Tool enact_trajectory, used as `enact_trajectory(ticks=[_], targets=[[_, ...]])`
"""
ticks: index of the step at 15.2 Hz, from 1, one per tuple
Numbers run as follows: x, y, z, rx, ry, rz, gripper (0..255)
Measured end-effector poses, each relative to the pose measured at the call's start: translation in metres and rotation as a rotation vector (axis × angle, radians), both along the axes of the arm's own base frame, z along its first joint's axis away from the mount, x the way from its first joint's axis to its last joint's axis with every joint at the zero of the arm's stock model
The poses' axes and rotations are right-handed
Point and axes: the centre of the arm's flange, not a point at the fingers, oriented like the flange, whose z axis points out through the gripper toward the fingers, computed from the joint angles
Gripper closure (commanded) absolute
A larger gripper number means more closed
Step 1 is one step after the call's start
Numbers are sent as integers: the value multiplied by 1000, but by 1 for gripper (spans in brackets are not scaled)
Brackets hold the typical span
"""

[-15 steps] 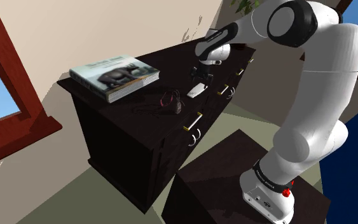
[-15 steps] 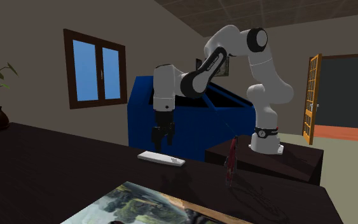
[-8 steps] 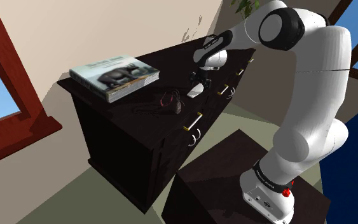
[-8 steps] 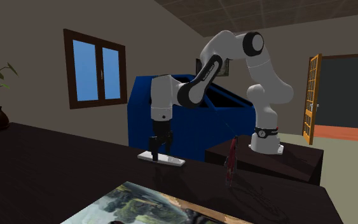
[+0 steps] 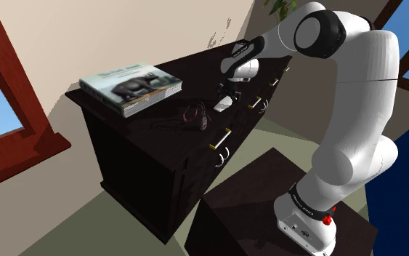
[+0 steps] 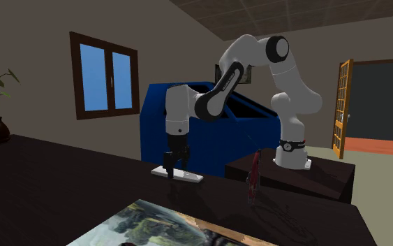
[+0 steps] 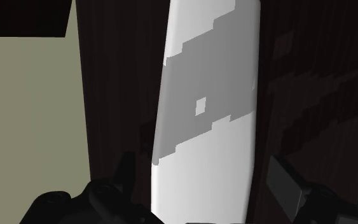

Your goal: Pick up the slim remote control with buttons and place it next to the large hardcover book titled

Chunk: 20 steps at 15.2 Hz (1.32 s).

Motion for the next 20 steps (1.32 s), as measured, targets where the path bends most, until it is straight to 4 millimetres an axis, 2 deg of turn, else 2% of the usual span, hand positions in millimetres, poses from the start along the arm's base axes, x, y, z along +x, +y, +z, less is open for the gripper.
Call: enact_trajectory(ticks=[11,20], targets=[[0,0,2,0,0,0,255],[0,0,47,0,0,0,255]])
